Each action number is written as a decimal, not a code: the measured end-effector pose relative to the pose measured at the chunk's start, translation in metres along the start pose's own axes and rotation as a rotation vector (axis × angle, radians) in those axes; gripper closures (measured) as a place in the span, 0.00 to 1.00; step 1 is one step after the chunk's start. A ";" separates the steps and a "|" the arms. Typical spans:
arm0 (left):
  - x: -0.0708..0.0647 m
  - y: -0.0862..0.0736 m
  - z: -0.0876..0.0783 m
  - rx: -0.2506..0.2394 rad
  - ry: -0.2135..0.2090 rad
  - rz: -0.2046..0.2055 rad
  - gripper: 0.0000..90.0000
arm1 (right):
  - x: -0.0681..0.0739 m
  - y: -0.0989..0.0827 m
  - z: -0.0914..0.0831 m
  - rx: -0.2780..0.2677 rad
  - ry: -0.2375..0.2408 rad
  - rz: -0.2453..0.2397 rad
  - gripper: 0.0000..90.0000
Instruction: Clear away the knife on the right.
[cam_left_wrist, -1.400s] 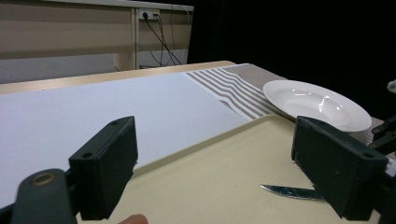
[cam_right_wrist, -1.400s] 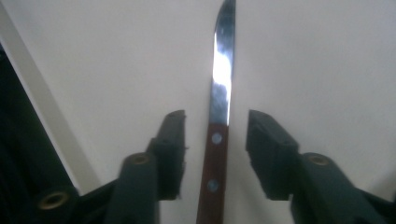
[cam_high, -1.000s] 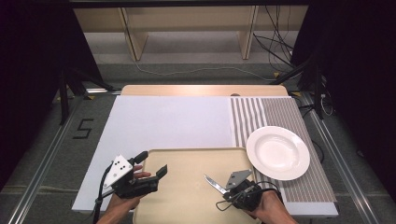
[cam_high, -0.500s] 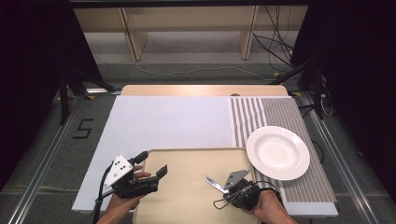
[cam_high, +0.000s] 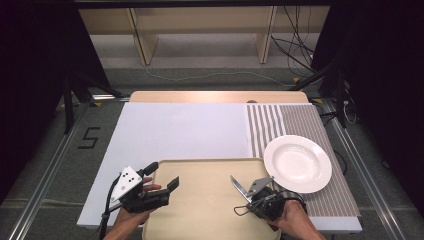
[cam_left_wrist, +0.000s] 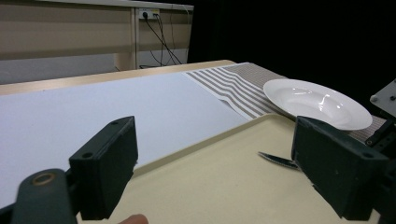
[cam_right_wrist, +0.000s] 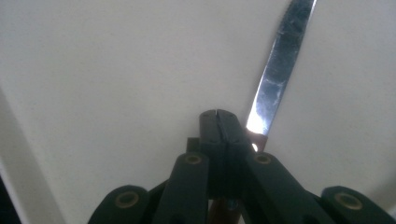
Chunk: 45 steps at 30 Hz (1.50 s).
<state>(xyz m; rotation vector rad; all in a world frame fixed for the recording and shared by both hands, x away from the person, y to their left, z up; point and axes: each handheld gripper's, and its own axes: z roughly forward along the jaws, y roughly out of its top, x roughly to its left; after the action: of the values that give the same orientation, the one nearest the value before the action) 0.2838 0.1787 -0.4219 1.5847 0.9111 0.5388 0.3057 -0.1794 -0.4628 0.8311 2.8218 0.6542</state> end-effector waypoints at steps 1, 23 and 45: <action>0.000 0.000 0.000 0.000 0.000 0.000 0.16 | -0.001 0.000 -0.001 0.004 -0.004 0.008 1.00; 0.000 0.000 0.000 -0.002 -0.002 -0.001 0.16 | -0.024 -0.015 -0.014 0.035 -0.081 0.089 1.00; 0.000 0.000 0.000 -0.001 -0.003 -0.002 0.16 | -0.018 -0.008 -0.033 -0.155 -0.020 0.103 0.65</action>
<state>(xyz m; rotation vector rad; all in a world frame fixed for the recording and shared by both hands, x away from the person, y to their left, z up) 0.2837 0.1785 -0.4219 1.5826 0.9102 0.5356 0.3089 -0.2070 -0.4371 0.9535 2.6832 0.8609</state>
